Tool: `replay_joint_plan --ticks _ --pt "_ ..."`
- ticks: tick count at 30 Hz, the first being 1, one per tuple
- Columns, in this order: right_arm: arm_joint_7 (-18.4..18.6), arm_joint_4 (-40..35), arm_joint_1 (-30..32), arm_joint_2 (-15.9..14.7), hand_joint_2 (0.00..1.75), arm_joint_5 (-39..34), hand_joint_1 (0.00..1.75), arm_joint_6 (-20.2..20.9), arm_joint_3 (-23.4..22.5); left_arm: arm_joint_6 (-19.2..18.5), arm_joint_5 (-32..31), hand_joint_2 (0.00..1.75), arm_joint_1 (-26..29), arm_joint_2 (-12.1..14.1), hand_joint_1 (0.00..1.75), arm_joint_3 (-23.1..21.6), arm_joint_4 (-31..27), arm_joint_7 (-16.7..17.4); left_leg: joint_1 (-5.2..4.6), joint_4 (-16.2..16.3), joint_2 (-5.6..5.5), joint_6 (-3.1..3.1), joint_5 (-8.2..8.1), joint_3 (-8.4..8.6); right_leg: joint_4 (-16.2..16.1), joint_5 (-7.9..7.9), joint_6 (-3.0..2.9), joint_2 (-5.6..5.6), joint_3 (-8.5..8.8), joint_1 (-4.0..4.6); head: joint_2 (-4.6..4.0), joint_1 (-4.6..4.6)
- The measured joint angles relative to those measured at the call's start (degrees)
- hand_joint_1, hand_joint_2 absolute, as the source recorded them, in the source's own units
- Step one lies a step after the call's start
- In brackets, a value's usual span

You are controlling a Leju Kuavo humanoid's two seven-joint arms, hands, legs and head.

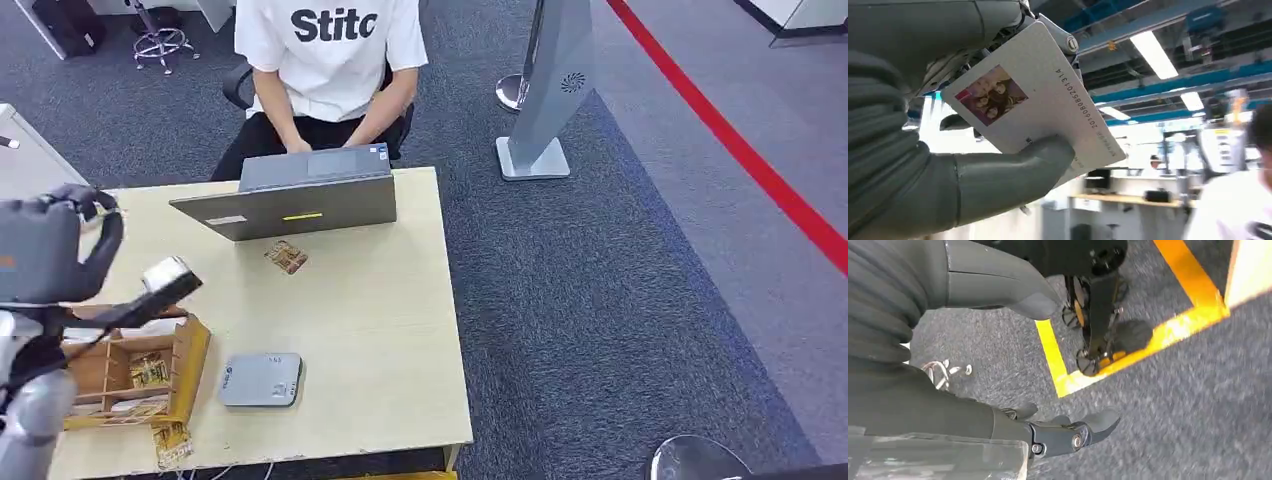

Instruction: Pass the card to the sensor for recognition and then transmit it.

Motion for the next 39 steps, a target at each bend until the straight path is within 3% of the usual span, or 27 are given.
replay_joint_plan --ticks 4,11,16,24,39 --pt "-0.13 0.11 -0.13 1.14 1.75 -0.17 0.0 -1.42 -0.68 5.5 -1.07 1.75 9.44 -4.0 1.75 -4.06 -3.12 -1.48 -0.01 0.0 0.06 0.03 -0.07 0.0 0.0 -0.09 0.13 0.05 -0.02 -0.01 -0.02 0.0" --pt "-0.02 0.24 -0.25 1.53 1.75 -0.24 0.0 -1.83 -1.49 6.27 2.24 1.75 16.26 -7.65 1.75 -5.37 -5.72 -3.1 0.0 -0.02 0.01 0.03 -0.07 0.02 0.01 -0.09 0.14 -0.01 0.04 0.0 -0.02 -0.02" --pt "-0.04 0.22 0.39 0.85 1.75 1.2 0.0 1.29 -1.53 6.05 4.84 1.75 21.22 -10.29 1.75 -5.35 -5.46 -3.14 -0.01 -0.01 -0.03 0.04 -0.07 0.01 0.0 -0.1 0.15 -0.04 0.04 -0.01 0.0 -0.02" --pt "-0.04 -0.04 0.54 0.3 1.75 2.97 0.0 2.65 -1.53 3.2 7.48 1.75 23.01 -12.46 1.75 -4.1 -0.12 -2.05 0.0 -0.02 -0.04 0.05 -0.07 0.02 0.0 -0.1 0.15 -0.11 0.05 -0.01 -0.02 -0.04" --pt "0.0 -0.33 0.72 -0.05 1.75 5.31 0.0 2.8 -1.35 3.01 6.8 1.75 22.1 -14.66 1.75 -1.35 9.34 -1.2 -0.01 -0.02 -0.07 0.05 -0.07 0.01 0.0 -0.1 0.16 -0.13 0.06 0.0 -0.02 -0.02"
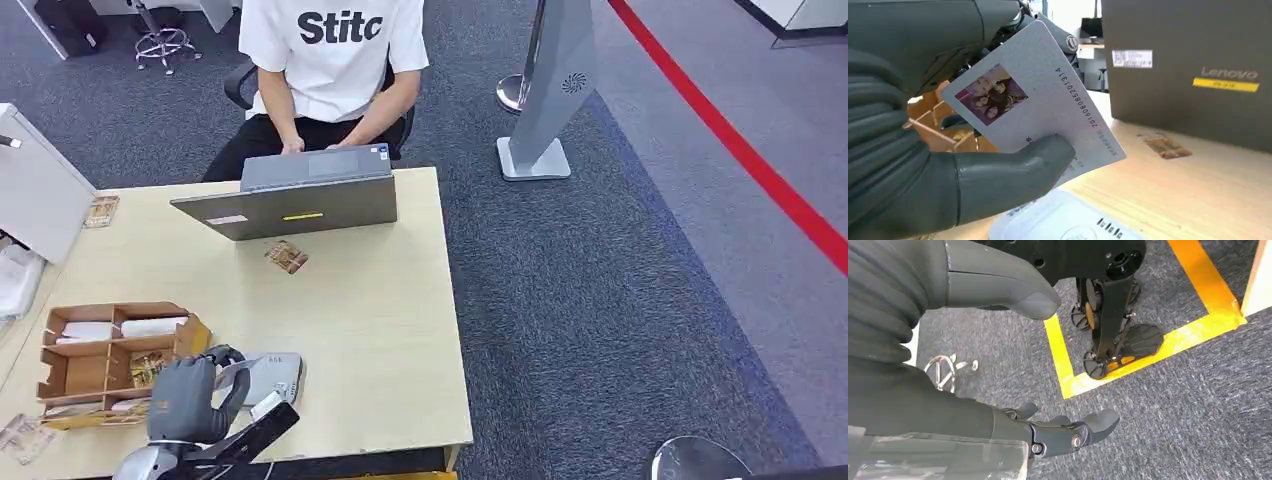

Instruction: Pass the card to the sensor for recognition and then transmit it.

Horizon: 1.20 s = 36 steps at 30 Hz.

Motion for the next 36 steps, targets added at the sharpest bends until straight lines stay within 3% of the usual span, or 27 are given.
replay_joint_plan --ticks 6,12,33,36 --pt "0.87 -0.07 -0.38 0.63 1.75 0.26 0.0 -3.3 0.04 -0.02 -0.59 1.75 -2.59 -0.72 1.75 0.35 5.7 0.24 0.01 0.0 0.0 -0.01 0.02 0.01 0.01 0.01 0.0 -0.01 0.02 0.0 0.0 0.0" --pt "0.9 -0.02 -0.76 1.27 1.75 0.83 0.0 -3.82 0.07 -0.07 -0.65 1.75 -3.84 -1.27 1.75 0.44 9.24 0.22 0.01 0.0 -0.02 -0.01 0.01 0.02 0.01 0.0 0.0 -0.01 0.03 0.0 0.02 0.0" --pt "-0.07 0.02 -0.93 1.29 1.75 1.35 0.0 -3.93 0.11 -0.18 -1.09 1.75 -5.33 -1.77 1.75 1.29 13.0 -0.31 0.01 0.0 -0.03 -0.01 0.02 0.03 0.02 0.0 0.0 -0.02 0.05 0.0 0.0 0.0" --pt "-0.31 0.04 -0.78 1.07 1.75 2.27 0.0 -2.44 0.15 -0.42 -1.42 1.75 -5.64 -1.27 1.75 1.31 11.97 -0.42 0.01 0.0 -0.03 -0.01 0.02 0.03 0.02 0.0 0.0 -0.02 0.04 0.01 0.0 0.0"
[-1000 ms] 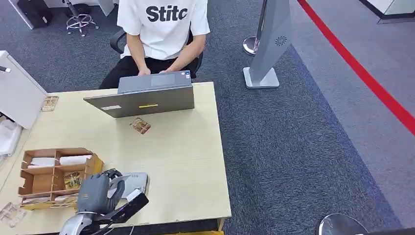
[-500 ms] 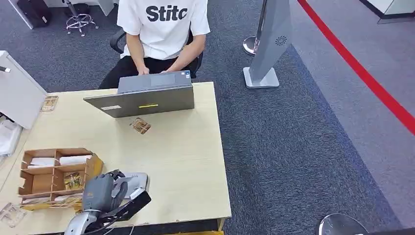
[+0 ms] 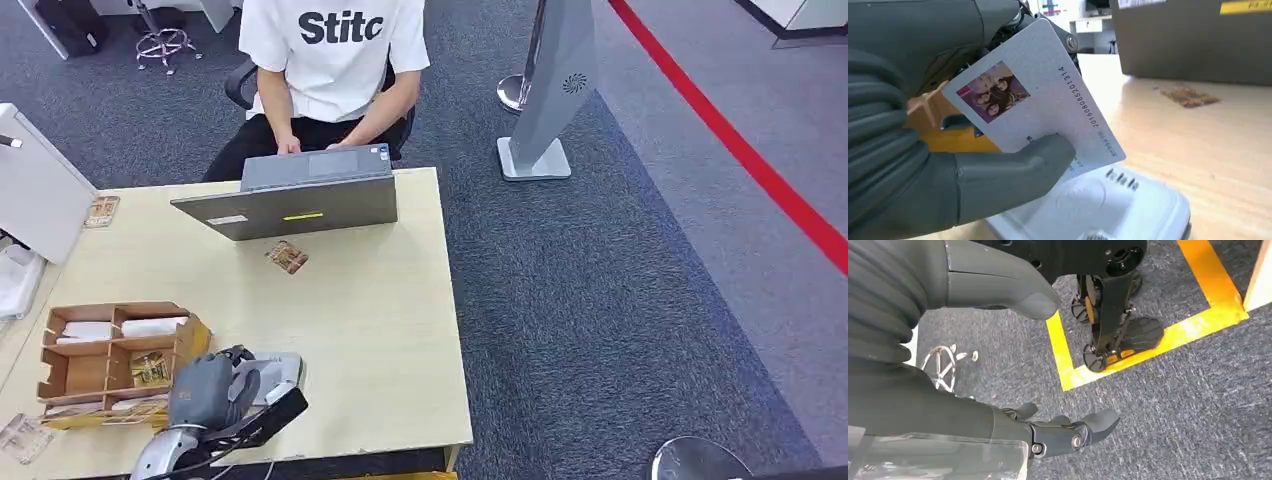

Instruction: Pass the card to the sensor for recognition and then transmit it.

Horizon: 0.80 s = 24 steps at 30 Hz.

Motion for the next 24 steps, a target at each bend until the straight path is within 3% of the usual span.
replay_joint_plan --ticks 7,15,24 --pt "-0.17 -0.04 0.68 -0.96 1.75 0.17 0.0 2.6 0.02 -0.79 -0.55 1.75 -2.26 2.73 1.75 0.02 -5.44 0.35 0.0 0.01 -0.03 0.02 0.02 -0.01 0.0 0.0 0.0 -0.01 0.0 0.0 0.0 0.0" --pt "-0.9 -0.04 0.81 -1.14 1.75 0.79 0.0 3.21 0.02 -2.51 1.07 1.75 -11.65 8.59 1.75 2.03 -13.81 1.55 0.05 0.01 -0.04 -0.04 0.08 0.01 0.05 0.03 -0.03 -0.03 0.02 0.03 0.0 0.0" --pt "-1.64 -0.07 0.8 -1.25 1.75 0.02 0.0 3.65 -0.22 -3.87 3.26 1.75 -18.04 13.03 1.75 5.71 -15.51 3.78 0.04 0.01 -0.02 -0.04 0.07 0.0 0.04 0.02 -0.03 0.0 0.01 0.03 0.0 0.0"
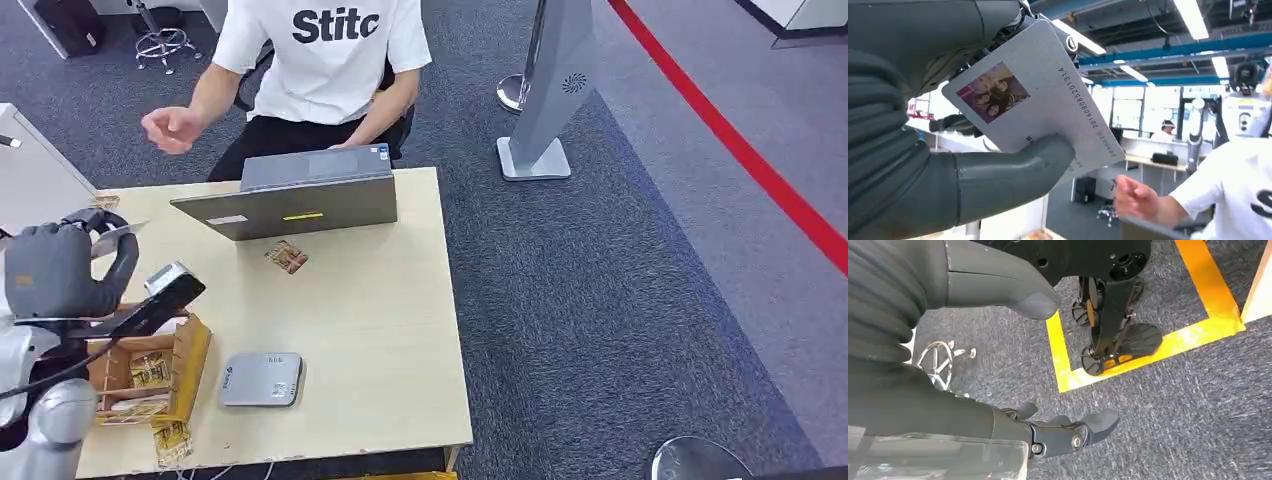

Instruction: Pass the card to the sensor for recognition and then transmit it.

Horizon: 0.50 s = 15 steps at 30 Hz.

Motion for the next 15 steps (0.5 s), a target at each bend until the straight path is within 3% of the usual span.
replay_joint_plan --ticks 6,15 --pt "-1.16 -0.31 -0.03 -0.72 1.75 -1.57 0.0 0.79 -1.83 0.22 5.09 1.75 -2.37 3.38 1.75 6.24 1.62 -0.59 0.0 -0.01 0.02 0.0 0.0 0.0 0.0 0.0 0.0 0.02 -0.01 0.0 0.0 0.0" --pt "0.02 -0.7 0.03 -1.81 1.75 2.21 0.0 -1.16 -2.01 0.81 5.22 1.75 -0.57 4.3 1.75 13.62 6.16 -0.7 0.0 -0.01 0.0 0.0 0.0 -0.01 -0.01 -0.01 0.01 0.01 -0.01 0.0 0.0 0.02"
